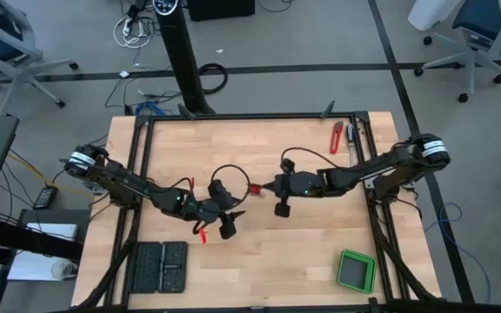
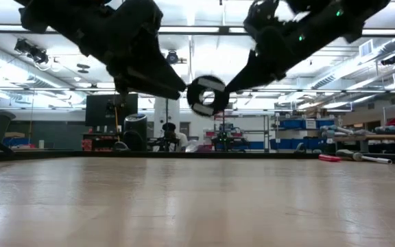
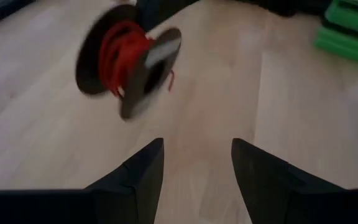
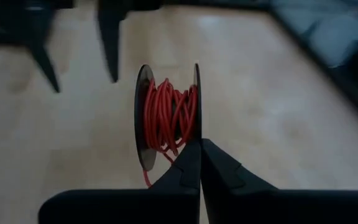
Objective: Coil cords
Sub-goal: Uncoil the red wire from the black spool
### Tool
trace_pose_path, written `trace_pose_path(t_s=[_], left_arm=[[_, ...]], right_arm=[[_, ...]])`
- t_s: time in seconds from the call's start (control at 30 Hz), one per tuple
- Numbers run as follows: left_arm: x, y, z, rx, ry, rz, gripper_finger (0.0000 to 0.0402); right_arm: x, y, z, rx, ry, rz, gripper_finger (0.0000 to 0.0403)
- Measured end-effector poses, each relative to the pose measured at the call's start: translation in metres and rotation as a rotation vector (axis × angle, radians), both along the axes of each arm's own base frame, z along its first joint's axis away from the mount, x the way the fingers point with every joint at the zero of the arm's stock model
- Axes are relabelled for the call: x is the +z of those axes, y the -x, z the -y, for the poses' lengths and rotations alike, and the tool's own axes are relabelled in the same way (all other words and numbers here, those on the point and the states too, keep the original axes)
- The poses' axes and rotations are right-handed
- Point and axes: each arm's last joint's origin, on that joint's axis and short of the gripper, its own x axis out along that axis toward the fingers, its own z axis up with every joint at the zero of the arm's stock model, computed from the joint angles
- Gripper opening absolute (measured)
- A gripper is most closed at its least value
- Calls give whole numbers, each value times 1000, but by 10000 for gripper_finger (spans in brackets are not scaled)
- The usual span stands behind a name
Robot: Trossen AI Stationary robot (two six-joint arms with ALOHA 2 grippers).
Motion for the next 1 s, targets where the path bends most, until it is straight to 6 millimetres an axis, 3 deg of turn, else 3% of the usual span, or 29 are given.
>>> trace_pose_path(t_s=[0.27, 0.5, 1.0], left_arm=[[2, 0, -4, 172, 0, 107, 193], [9, 3, -6, 149, -30, 331, 193], [36, 4, -14, 143, -86, 619, 193]], right_arm=[[28, 11, -21, -40, 86, 150, 0], [45, 8, -35, -42, 144, 320, 0], [67, 6, -31, -45, 271, 490, 0]])
